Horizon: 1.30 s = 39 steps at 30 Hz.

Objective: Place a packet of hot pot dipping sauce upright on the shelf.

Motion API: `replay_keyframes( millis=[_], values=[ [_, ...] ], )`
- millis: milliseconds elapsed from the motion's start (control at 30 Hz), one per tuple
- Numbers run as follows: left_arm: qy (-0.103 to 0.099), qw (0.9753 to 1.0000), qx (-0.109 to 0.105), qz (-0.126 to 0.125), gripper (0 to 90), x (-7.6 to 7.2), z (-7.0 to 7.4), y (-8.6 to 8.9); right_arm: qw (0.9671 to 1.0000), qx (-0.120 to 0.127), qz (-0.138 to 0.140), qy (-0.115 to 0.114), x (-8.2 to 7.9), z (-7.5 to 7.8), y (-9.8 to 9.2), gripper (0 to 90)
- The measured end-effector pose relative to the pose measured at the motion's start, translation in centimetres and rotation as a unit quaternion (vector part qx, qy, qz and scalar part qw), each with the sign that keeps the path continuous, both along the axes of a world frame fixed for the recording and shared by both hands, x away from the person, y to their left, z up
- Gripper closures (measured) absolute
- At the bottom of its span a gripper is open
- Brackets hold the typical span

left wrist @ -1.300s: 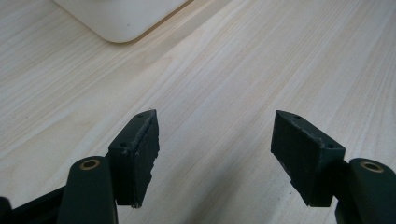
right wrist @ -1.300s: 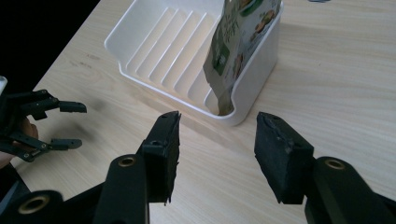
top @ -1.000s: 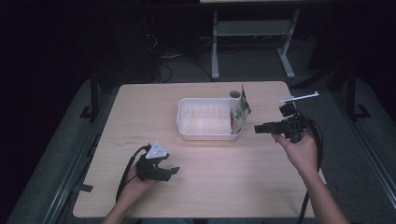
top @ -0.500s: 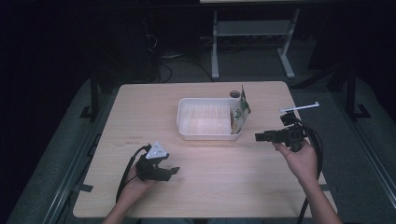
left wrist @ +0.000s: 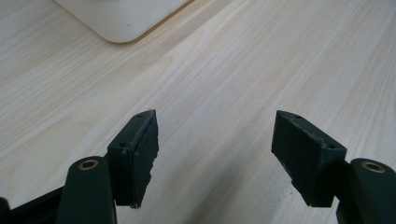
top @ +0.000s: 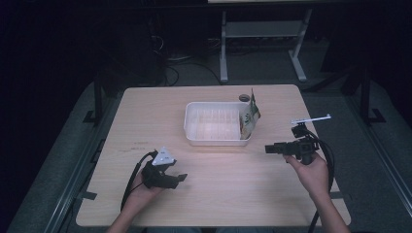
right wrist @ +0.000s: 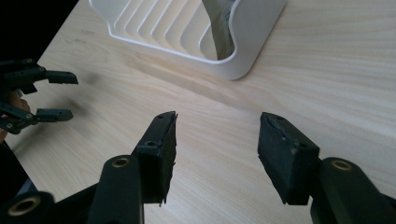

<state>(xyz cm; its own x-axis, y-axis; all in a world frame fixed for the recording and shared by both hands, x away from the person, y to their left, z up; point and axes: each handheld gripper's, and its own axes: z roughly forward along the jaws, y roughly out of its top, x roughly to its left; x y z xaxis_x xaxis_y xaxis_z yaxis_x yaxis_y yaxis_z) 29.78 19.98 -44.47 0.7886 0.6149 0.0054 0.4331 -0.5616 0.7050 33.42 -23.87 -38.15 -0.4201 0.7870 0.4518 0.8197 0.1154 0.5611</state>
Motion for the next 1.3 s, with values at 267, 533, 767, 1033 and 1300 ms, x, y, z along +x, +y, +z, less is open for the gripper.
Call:
replay_keyframes(
  millis=[267, 533, 767, 1033, 1300],
  values=[
    [0.0, 1.0, 0.0, 0.001, 31.3, 0.0, 0.0, 0.0, 1.0, 0.0, 0.0, 0.003, -0.6, -1.1, 0.1, 45.0],
    [0.0, 1.0, 0.0, 0.0, 31.3, 0.0, -0.1, -0.1, 1.0, 0.003, 0.0, 0.009, -1.1, -2.2, 0.2, 44.4],
    [-0.001, 1.0, 0.002, 0.0, 31.2, 0.0, -0.1, -0.1, 0.9999, -0.004, 0.003, 0.009, -1.7, -3.0, 0.3, 43.9],
    [0.001, 1.0, 0.002, -0.001, 31.2, 0.0, -0.1, -0.1, 0.9999, -0.006, 0.005, 0.013, -2.5, -4.1, 0.3, 43.3],
    [0.002, 1.0, 0.004, -0.003, 31.2, 0.0, -0.3, -0.3, 0.9999, 0.005, 0.005, 0.008, -3.9, -5.2, 0.2, 42.0]
  ],
)
